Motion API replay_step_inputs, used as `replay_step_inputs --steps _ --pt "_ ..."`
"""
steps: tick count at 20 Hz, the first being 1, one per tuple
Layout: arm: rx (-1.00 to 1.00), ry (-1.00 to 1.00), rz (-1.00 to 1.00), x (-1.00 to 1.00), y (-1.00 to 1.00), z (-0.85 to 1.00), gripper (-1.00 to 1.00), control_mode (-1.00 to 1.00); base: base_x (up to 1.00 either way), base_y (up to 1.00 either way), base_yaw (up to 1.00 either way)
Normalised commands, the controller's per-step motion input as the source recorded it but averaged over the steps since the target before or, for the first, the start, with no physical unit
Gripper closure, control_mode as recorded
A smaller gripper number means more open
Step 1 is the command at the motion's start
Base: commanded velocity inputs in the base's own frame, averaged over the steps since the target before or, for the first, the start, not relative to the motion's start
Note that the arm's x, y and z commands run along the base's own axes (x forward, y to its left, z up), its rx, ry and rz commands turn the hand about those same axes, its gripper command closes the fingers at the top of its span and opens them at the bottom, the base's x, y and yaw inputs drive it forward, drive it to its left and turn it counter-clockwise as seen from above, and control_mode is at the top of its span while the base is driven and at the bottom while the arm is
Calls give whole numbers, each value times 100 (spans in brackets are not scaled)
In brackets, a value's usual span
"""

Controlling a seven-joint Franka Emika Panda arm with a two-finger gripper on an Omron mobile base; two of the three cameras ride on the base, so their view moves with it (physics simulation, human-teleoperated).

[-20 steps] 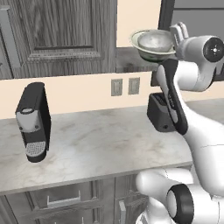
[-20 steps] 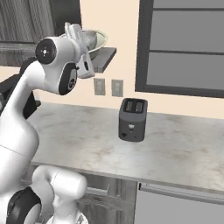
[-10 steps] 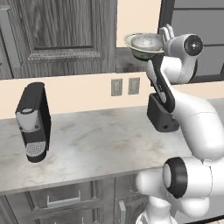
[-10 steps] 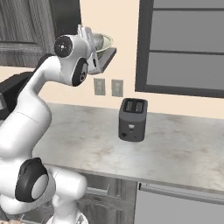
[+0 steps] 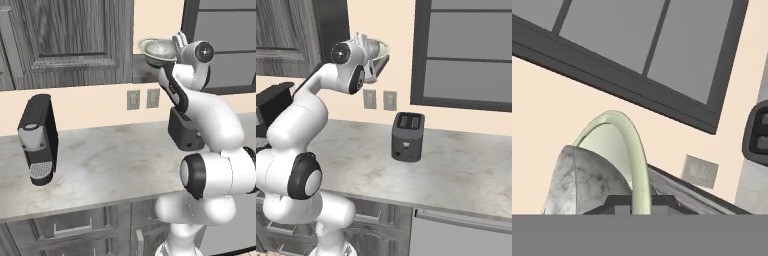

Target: Pick up the bowls on the counter and stack them on top of one another in the open cabinet. Place the smaller bowl on top of the larger bowl.

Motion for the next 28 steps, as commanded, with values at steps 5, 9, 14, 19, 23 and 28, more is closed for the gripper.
replay_step_inputs --steps 5,9,14,19,23,28 --pt "0 4 0 88 0 -17 100 -100 0 0 0" --pt "0 1 1 37 7 -11 100 -100 0 0 0" --pt "0 0 2 -2 18 0 -100 -100 0 0 0" --pt "0 -3 0 -46 7 0 -100 -100 0 0 0" --pt "0 -6 0 -91 0 0 -100 -100 0 0 0" --pt "1 -1 0 -100 0 -4 -100 -100 0 0 0"
